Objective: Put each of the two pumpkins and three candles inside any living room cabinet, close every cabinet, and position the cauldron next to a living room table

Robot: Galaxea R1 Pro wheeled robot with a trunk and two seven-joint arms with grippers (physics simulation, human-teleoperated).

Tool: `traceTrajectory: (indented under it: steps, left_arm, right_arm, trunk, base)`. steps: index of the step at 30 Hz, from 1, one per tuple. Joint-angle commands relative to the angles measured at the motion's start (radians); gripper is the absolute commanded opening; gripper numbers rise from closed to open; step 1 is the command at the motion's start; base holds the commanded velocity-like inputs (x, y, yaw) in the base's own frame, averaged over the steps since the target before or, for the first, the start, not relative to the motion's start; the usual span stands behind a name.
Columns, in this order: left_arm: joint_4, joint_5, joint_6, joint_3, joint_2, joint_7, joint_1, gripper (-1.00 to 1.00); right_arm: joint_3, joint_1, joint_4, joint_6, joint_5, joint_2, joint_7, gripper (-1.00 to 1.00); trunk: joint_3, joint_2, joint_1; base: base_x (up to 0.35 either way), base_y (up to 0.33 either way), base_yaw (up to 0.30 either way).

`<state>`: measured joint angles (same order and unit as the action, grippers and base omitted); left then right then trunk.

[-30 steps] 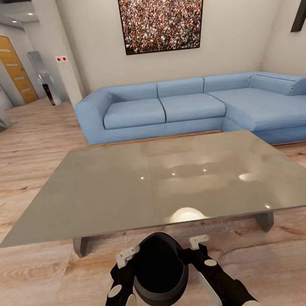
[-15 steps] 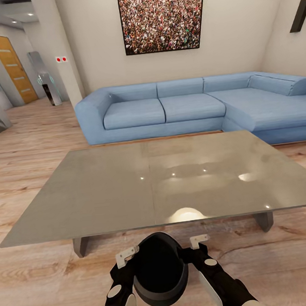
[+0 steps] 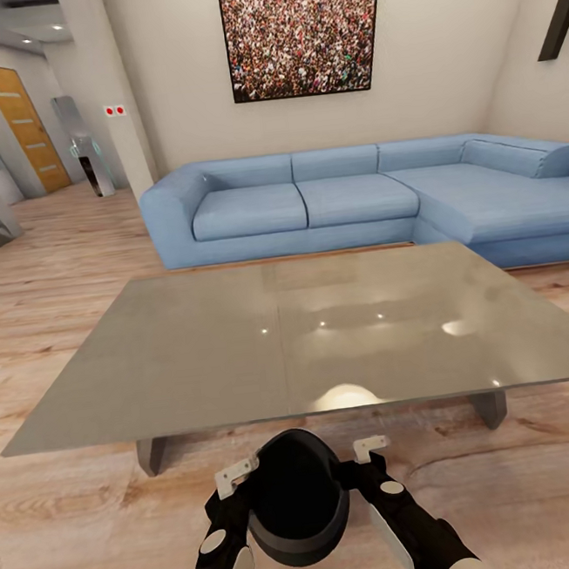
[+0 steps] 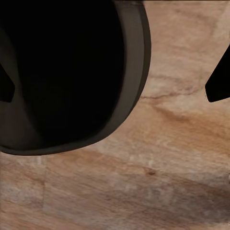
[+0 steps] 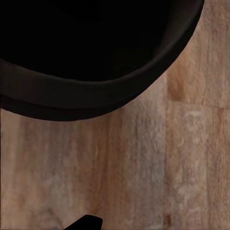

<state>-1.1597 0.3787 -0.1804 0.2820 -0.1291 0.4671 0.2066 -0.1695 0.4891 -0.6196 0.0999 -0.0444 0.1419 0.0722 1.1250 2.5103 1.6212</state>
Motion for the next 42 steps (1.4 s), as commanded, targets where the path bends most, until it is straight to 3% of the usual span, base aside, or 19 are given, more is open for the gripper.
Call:
traceTrajectory:
  steps: [1,11,22,30,42]
  left_arm:
    - [-0.002,0.006,-0.003,0.002,0.0,0.007,0.0,1.0]
    - [0.0,0.007,-0.004,0.003,0.0,0.007,0.0,1.0]
    - [0.0,0.007,-0.002,0.003,0.0,0.007,0.0,1.0]
    - [0.009,0.005,0.069,0.003,0.006,0.006,0.0,1.0]
    - [0.009,0.005,0.093,0.003,0.018,0.005,0.0,1.0]
  right_arm:
    - [-0.005,0.0,-0.002,0.006,-0.005,-0.001,0.008,1.0]
    - [-0.005,0.001,-0.002,0.006,-0.005,-0.001,0.008,1.0]
    - [-0.005,0.0,-0.002,0.006,-0.005,0.0,0.008,1.0]
    - [-0.008,0.0,-0.001,0.0,-0.005,0.001,0.006,1.0]
    - [-0.008,0.0,-0.004,-0.09,-0.004,0.002,0.02,1.0]
  trunk:
    - [0.001,0.0,-0.001]
    - [0.001,0.0,-0.001]
    - [0.001,0.0,-0.001]
    - [0.001,0.0,-0.001]
    - [0.001,0.0,-0.001]
  base:
    - [-0.205,0.0,0.0]
    - [-0.279,0.0,0.0]
    - [-0.041,0.0,0.0]
    - [0.0,0.0,0.0]
    - [0.0,0.0,0.0]
